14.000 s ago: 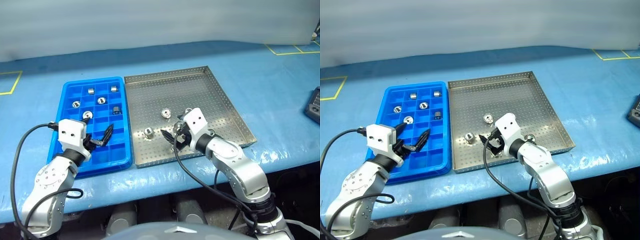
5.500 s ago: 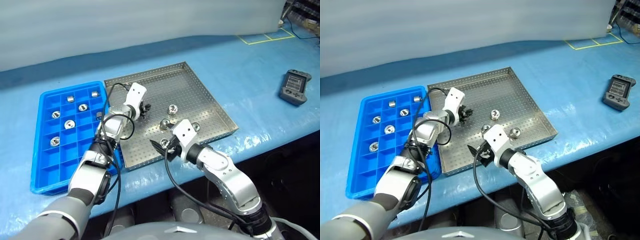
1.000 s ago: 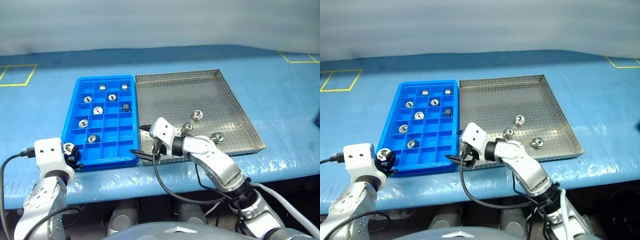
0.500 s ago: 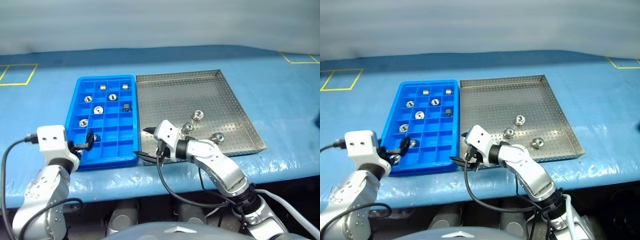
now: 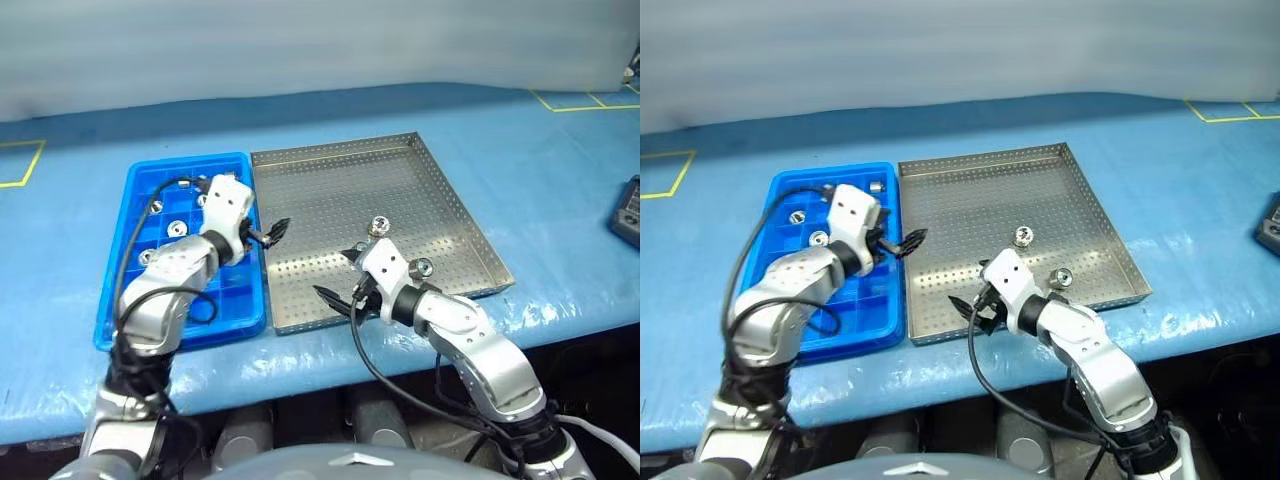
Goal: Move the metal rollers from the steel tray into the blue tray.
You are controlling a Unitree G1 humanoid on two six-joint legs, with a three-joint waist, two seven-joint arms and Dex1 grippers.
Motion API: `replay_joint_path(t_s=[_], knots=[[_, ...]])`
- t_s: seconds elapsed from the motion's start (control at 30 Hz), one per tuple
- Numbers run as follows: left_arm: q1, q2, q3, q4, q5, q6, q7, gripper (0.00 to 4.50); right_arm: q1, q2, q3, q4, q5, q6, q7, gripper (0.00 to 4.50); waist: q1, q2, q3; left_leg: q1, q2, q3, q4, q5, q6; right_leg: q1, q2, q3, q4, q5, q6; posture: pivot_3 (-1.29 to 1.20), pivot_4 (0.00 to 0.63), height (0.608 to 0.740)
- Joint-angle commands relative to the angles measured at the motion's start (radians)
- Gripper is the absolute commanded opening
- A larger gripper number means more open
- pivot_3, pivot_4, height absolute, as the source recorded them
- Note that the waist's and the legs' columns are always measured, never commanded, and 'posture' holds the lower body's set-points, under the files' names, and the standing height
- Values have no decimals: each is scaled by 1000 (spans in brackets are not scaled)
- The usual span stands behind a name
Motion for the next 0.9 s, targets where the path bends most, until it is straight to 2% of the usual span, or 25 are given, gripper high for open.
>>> replay_joint_path(t_s=[0.03,0.33,0.5,0.9], knots=[[-71,-31,-77,120,23,-104,-44,4450,30,-3,-41,-75,-1,13,-37,4500,-10,0,0,0,0,0,0,0,0,0,0,0,0,0,0,-193,150,740],[-187,-113,-212,410,89,-268,-124,4450,79,-19,-47,-110,-24,34,-90,4500,-60,0,0,0,0,3,1,-1,1,0,0,2,0,0,0,-262,150,740],[-228,-159,-245,531,125,-335,-143,4450,85,-13,-39,-108,-31,29,-109,4500,-84,0,0,0,0,4,2,-1,1,0,0,3,0,2,3,-276,150,740],[-259,-200,-316,665,228,-380,-173,4450,85,6,-26,-105,-47,29,-132,4500,-131,0,0,0,0,4,1,-1,2,0,0,4,0,3,5,-292,150,740]])
